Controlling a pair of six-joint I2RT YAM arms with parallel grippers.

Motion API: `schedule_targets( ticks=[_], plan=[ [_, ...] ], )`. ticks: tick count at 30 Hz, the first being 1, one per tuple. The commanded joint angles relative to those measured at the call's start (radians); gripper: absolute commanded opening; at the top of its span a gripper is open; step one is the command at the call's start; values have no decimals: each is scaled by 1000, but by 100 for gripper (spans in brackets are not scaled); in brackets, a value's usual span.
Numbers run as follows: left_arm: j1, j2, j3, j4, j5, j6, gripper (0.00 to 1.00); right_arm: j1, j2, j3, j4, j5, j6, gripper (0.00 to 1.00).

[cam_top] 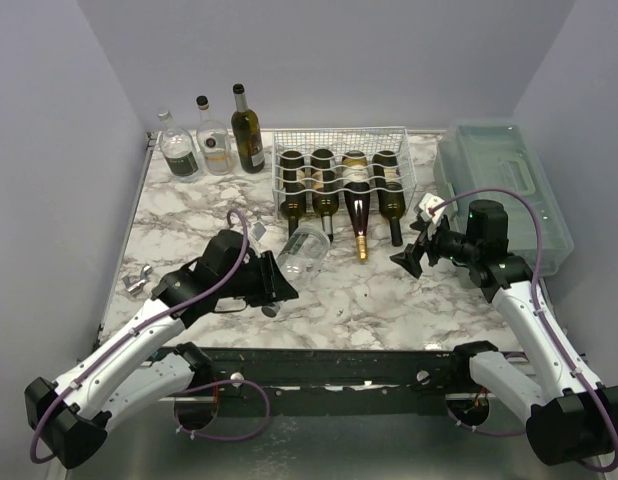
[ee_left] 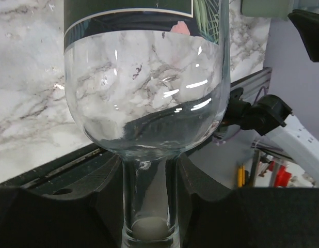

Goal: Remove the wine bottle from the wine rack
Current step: Pick up the wine bottle from the wine rack, then place the wine bottle at the center of the board.

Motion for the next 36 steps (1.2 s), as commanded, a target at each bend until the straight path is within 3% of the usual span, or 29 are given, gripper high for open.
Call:
schedule_targets(
  ticks=[1,8,15,28,36],
  plan=[
    [-4,-86,0,175,57,-162,0,-5,-10,-9,-18,-22,-14,99],
    [-4,-75,-10,121,95,-324,0,-5,-11,-8,-22,-18,-18,99],
    [-4,-14,47,-1,126,-348,0,-5,-17,-7,-25,-19,-20,100],
    [-6,168,236,-238,253,-167,0,-5,-27,-4,-32,-38,-21,100],
    [-4,246,373,-418,217,53,0,-5,-27,-8,-30,-61,-15,100]
  ],
)
